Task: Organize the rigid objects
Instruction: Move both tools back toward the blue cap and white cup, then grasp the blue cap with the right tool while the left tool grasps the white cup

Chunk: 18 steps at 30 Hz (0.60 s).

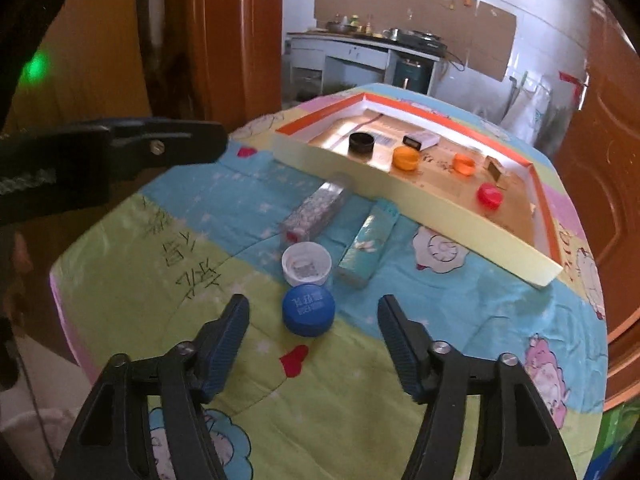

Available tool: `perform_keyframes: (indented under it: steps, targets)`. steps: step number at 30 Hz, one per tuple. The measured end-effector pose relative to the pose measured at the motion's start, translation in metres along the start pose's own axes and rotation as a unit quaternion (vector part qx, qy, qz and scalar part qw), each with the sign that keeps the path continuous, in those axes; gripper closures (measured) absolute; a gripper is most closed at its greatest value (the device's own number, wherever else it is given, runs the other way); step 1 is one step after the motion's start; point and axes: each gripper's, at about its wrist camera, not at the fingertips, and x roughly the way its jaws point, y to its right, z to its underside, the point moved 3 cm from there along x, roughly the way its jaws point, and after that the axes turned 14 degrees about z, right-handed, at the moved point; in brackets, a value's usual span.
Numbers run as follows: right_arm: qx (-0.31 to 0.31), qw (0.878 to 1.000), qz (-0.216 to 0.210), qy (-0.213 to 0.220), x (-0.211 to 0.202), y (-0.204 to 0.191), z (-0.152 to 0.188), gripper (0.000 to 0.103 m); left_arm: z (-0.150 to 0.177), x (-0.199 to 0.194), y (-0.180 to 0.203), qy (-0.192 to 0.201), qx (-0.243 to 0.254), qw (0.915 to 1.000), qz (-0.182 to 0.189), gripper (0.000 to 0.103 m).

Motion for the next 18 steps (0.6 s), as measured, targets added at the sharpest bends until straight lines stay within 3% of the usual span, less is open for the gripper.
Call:
perform_keyframes:
  steps: [7, 8, 9, 10, 13, 18]
  targets:
    - [0.014, 1.000, -0.008, -0.018, 0.018, 0.004, 0.002, 0.051, 0.007, 0.007, -0.005, -0.011, -0.008, 0.9999, 0.003, 0.042]
    - [0.015, 1.000, -0.010, -0.017, 0.019, 0.005, 0.001, 0.055, 0.007, 0.008, -0.005, -0.013, -0.008, 0.9999, 0.004, 0.042]
    - [0.016, 1.000, -0.012, -0.017, 0.019, 0.005, 0.000, 0.070, 0.008, 0.010, -0.003, -0.015, -0.006, 0.9999, 0.006, 0.042]
    - [0.019, 1.000, -0.015, -0.017, 0.018, 0.006, 0.000, 0.073, 0.009, 0.011, -0.002, -0.017, -0.004, 0.9998, 0.008, 0.042]
    - [0.030, 0.999, -0.024, -0.021, 0.017, 0.011, 0.001, 0.073, 0.012, 0.018, 0.005, -0.025, -0.002, 0.9995, 0.020, 0.042]
    - [0.036, 0.999, 0.006, -0.007, 0.000, 0.030, 0.010, 0.073, 0.021, 0.036, 0.029, -0.053, 0.018, 0.9973, 0.049, 0.042]
